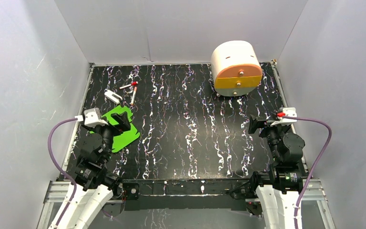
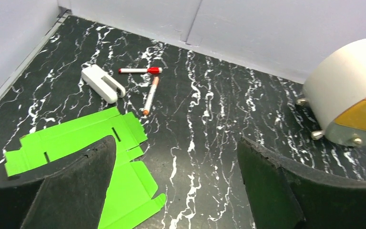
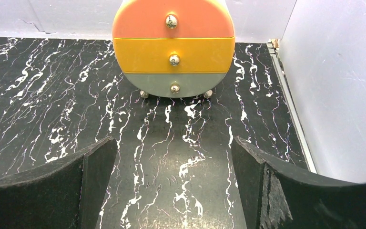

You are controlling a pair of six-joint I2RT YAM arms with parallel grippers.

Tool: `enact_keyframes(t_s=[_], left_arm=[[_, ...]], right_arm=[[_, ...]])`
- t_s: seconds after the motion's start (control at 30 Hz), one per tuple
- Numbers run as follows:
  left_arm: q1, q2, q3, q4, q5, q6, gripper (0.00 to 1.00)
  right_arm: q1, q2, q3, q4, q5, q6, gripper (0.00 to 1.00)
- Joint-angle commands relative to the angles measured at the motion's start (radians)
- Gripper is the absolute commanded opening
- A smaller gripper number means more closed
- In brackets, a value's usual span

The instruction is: Fold the paper box

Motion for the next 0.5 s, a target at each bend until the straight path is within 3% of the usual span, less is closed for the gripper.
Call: enact_keyframes(t_s=[0.0,0.17,0.47], left_arm=[[0.012,0.062,0.005,-0.002,-0.088,0.01,0.95],[0.017,0.165,0.068,-0.083,-0.061,-0.006,0.95],[0.021,0.342,0.101,-0.069,-0.002,0.013,0.96]], right_arm=[[-0.005,-0.011,0.007,0.053,0.0,-0.001,0.99],[-0.005,-0.028,0.008,0.05,0.007,0.002,0.99],[0.057,-0.055,0.011,0.04,0.009,0.002,0.99]])
